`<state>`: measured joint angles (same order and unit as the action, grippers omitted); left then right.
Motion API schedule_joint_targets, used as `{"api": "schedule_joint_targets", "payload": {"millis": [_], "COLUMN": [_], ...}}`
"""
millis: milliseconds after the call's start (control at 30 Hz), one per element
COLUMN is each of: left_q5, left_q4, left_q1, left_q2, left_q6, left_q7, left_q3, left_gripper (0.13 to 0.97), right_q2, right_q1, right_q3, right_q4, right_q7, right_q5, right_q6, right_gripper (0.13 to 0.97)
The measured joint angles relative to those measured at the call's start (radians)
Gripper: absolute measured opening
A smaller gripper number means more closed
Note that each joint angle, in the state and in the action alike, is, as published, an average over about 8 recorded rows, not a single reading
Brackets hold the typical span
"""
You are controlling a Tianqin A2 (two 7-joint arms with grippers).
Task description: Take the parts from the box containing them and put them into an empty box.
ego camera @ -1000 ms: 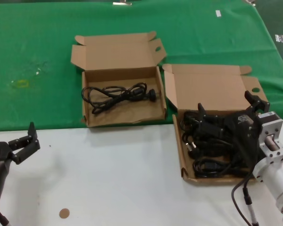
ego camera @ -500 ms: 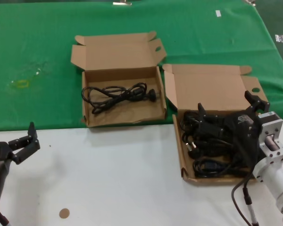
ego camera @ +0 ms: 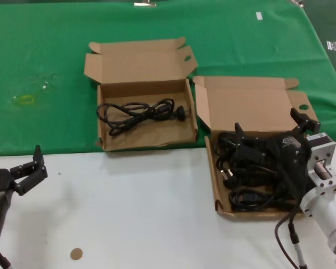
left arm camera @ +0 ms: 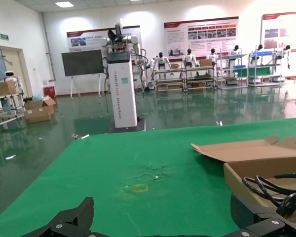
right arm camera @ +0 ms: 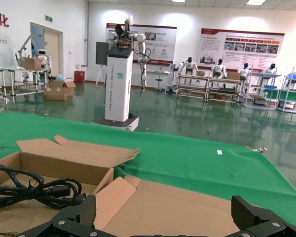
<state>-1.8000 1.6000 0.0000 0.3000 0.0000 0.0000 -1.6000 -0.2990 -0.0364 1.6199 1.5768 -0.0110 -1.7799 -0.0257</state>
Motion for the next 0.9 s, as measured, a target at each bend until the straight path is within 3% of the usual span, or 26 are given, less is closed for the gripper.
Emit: {"api": "schedule_joint_targets", "payload": {"millis": [900], "left_q5": [0.0], "left_q4": [0.0], "left_q1": [0.0], "left_q2": [0.0], "left_q6": [0.0], "left_q7": [0.0], "left_q3": [0.0], "left_gripper": [0.966], "right_q2": [0.0], "right_q1": [0.0], "right_q3": [0.0], "right_q4": [0.0], "right_q7": [0.0], "right_q5": [0.0], "right_q6": [0.0], "right_gripper": [0.966]}}
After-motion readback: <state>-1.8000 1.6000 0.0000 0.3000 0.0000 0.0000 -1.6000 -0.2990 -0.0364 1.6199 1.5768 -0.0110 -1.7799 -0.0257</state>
